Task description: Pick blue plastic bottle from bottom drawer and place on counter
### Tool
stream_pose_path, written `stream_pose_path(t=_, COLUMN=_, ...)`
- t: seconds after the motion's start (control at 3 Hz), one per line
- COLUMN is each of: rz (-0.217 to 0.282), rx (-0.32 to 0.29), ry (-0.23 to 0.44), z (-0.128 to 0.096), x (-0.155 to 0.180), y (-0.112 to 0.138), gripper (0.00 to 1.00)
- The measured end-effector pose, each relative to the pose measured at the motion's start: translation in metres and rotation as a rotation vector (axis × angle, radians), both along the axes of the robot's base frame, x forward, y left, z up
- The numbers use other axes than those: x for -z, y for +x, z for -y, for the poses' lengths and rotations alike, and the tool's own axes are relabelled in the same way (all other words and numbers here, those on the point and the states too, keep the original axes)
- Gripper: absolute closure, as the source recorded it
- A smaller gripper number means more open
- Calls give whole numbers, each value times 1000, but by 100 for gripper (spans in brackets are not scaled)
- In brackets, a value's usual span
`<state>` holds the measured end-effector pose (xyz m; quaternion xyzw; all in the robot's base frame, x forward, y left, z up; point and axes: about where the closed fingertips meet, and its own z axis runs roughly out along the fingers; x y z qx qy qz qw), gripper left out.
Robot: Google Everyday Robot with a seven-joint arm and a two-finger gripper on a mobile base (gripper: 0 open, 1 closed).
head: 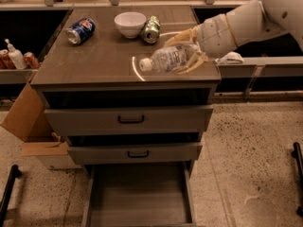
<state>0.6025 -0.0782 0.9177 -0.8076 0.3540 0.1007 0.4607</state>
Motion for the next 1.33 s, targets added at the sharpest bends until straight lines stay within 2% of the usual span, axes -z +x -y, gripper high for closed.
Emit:
stream_pose_path(t=0.67, rz=-118, rx=83, ry=-121, z=-4, x=16, y=42, gripper=100)
stream_pose_path(t=1.0, rz=-166, rx=91, ry=-166, z=-7, x=24, y=57, gripper=100)
stream_pose_path(t=1.33, rz=-191, rx=83, ry=-194, z=-14, x=26, y=71, gripper=100)
